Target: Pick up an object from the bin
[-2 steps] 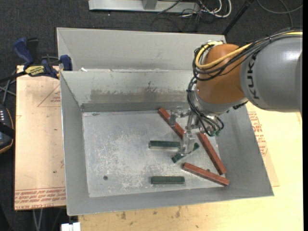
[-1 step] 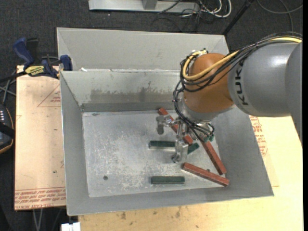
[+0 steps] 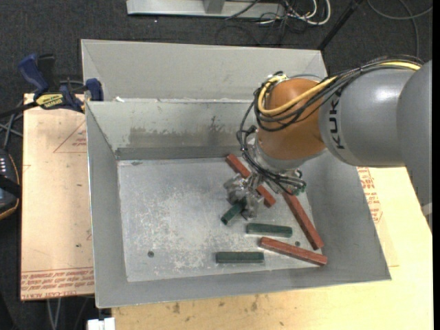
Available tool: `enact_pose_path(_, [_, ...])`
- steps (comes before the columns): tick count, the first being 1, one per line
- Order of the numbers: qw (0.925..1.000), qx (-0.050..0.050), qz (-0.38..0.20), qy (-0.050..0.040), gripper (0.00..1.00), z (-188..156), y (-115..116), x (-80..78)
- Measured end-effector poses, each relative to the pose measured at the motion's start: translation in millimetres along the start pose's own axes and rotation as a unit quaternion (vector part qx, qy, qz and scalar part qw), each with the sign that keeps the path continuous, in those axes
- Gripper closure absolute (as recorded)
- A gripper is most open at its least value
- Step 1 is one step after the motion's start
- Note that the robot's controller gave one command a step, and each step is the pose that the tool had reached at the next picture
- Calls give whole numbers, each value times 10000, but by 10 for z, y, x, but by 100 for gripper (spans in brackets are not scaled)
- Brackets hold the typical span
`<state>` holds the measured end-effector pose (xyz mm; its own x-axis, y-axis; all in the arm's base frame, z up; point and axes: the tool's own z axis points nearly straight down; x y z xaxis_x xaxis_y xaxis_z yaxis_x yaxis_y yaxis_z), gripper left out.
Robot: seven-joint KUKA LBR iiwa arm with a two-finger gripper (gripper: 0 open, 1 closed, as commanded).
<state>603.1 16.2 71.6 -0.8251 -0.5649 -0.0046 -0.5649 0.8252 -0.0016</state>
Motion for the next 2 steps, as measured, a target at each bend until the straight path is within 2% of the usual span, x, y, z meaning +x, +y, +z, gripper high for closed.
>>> enact_pose_path(1, [10000, -1, 0, 0, 100, 0, 0, 0])
enact_pose_path(2, [9996, 4, -297, -16, 100, -1722, 219, -289])
